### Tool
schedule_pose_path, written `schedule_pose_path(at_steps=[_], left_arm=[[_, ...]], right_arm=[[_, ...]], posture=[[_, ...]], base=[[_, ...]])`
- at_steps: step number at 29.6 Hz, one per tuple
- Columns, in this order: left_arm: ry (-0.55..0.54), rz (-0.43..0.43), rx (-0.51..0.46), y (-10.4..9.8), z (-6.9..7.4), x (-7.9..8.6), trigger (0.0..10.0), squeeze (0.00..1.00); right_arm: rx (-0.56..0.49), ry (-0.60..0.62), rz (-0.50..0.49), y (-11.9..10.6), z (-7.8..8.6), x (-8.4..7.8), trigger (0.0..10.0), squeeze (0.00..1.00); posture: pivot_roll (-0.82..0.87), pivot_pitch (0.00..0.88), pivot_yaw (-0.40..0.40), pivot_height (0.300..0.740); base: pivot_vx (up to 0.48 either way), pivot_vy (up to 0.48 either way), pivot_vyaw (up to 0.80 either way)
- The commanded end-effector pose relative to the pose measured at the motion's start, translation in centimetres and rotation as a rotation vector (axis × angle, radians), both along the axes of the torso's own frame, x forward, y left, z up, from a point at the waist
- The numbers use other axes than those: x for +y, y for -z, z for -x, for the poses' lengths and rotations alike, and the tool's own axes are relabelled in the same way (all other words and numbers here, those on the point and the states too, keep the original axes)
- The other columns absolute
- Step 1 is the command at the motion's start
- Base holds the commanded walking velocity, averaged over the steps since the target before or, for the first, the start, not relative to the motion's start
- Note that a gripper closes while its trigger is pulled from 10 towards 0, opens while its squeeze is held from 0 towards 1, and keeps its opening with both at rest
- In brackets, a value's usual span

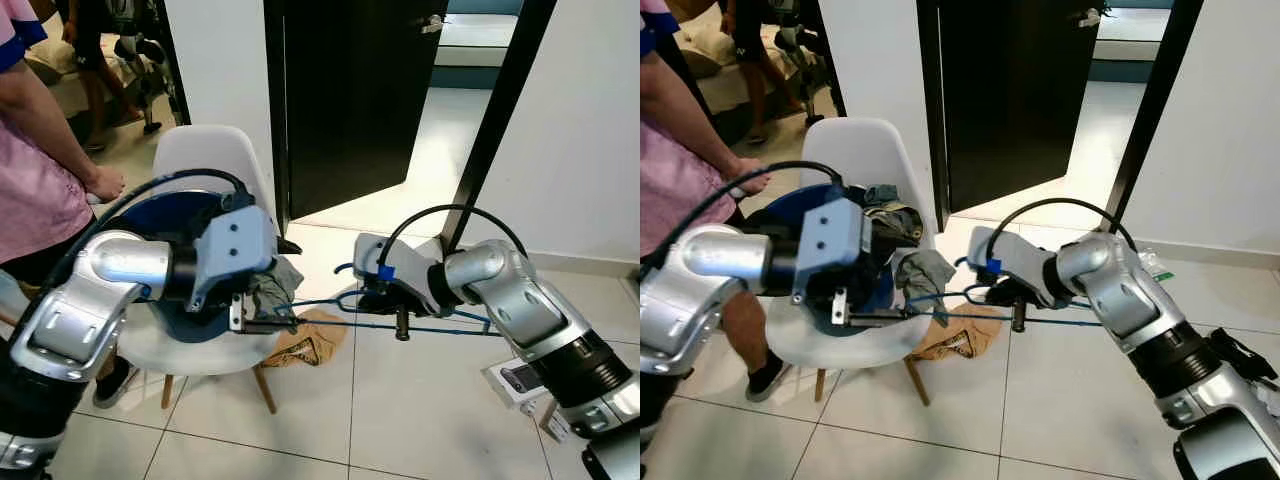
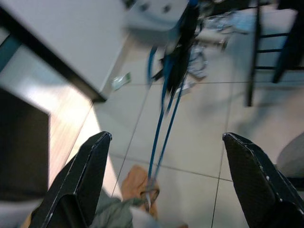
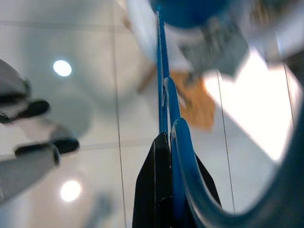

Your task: Hang hanger

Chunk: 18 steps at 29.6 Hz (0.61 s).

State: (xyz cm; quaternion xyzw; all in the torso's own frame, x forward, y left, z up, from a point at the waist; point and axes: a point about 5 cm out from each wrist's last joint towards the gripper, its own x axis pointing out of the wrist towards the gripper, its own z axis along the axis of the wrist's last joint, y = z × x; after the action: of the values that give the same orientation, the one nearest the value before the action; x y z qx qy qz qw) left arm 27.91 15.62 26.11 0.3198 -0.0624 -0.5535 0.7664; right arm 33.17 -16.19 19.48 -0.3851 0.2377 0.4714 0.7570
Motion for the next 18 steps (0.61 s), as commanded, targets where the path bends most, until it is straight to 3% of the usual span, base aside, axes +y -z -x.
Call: schedule_pose_path(at_steps=[1,2,4,6,7,8,9,10,11,12,13,14,15,17,18], left_arm=[[-0.059,-0.007,0.007,-0.1,0.1,1.4,10.0,1.00],[-0.100,-0.017,0.010,0.1,0.2,2.4,10.0,1.00],[-0.100,-0.017,0.010,0.1,0.2,2.4,10.0,1.00],[-0.245,-0.025,-0.009,0.9,-0.8,4.8,10.0,1.00],[-0.361,-0.011,-0.057,1.2,-1.9,5.9,10.0,1.00],[-0.361,-0.011,-0.057,1.2,-1.9,5.9,10.0,1.00],[-0.443,0.007,-0.092,1.5,-2.7,6.5,10.0,1.00],[-0.510,0.056,-0.108,1.7,-3.4,6.7,10.0,0.00],[-0.510,0.056,-0.108,1.7,-3.4,6.7,10.0,0.00],[-0.564,0.134,-0.103,1.8,-3.9,6.6,10.0,0.00],[-0.603,0.234,-0.078,1.9,-4.3,6.4,10.0,0.00],[-0.603,0.234,-0.078,1.9,-4.3,6.4,10.0,0.00],[-0.713,0.418,0.010,3.7,-5.1,6.7,10.0,0.00],[-0.713,0.418,0.010,3.7,-5.1,6.7,10.0,0.00],[-0.808,0.525,0.097,6.0,-5.6,6.9,10.0,0.00]], right_arm=[[0.002,0.081,0.024,0.7,-0.2,-1.8,0.0,0.00],[0.005,0.133,0.038,1.1,-0.3,-2.9,0.0,0.00],[0.005,0.133,0.038,1.1,-0.3,-2.9,0.0,0.00],[0.002,0.264,0.058,1.9,-0.4,-5.4,0.0,0.00],[-0.008,0.338,0.028,2.4,-0.6,-6.3,0.0,0.00],[-0.008,0.338,0.028,2.4,-0.6,-6.3,0.0,0.00],[-0.013,0.388,-0.003,2.8,-0.7,-6.8,0.0,0.00],[-0.020,0.433,-0.052,3.3,-0.9,-6.9,0.0,0.00],[-0.020,0.433,-0.052,3.3,-0.9,-6.9,0.0,0.00],[-0.039,0.491,-0.106,3.7,-1.3,-7.0,0.0,0.00],[-0.061,0.553,-0.153,4.1,-1.6,-7.1,4.0,0.00],[-0.061,0.553,-0.153,4.1,-1.6,-7.1,4.0,0.00],[-0.085,0.656,-0.195,5.5,-1.9,-7.6,10.0,0.00],[-0.085,0.656,-0.195,5.5,-1.9,-7.6,10.0,0.00],[-0.101,0.738,-0.224,6.8,-1.9,-7.9,10.0,0.00]], posture=[[0.05,0.000,-0.032,0.740],[0.05,0.000,-0.032,0.740],[0.05,0.000,-0.032,0.740],[0.06,0.000,-0.032,0.740],[0.06,0.000,-0.032,0.740],[0.06,0.000,-0.032,0.740],[0.06,0.000,-0.032,0.740],[0.05,0.000,-0.026,0.740],[0.05,0.000,-0.026,0.740],[0.05,0.000,-0.025,0.740],[0.05,0.000,-0.024,0.740],[0.05,0.000,-0.024,0.740],[0.06,0.000,-0.026,0.740],[0.06,0.000,-0.026,0.740],[0.06,0.000,-0.028,0.740]], base=[[0.000,0.000,0.00],[0.000,0.000,0.00],[0.000,0.000,0.00],[0.000,0.000,0.00],[0.000,0.000,0.00],[0.000,0.000,0.00],[0.000,0.000,0.00],[0.000,0.000,0.00],[0.000,0.000,0.00],[0.000,0.000,0.00],[0.000,0.000,0.00],[0.000,0.000,0.00],[0.000,0.000,0.00],[0.000,0.000,0.00],[0.000,0.000,0.00]])
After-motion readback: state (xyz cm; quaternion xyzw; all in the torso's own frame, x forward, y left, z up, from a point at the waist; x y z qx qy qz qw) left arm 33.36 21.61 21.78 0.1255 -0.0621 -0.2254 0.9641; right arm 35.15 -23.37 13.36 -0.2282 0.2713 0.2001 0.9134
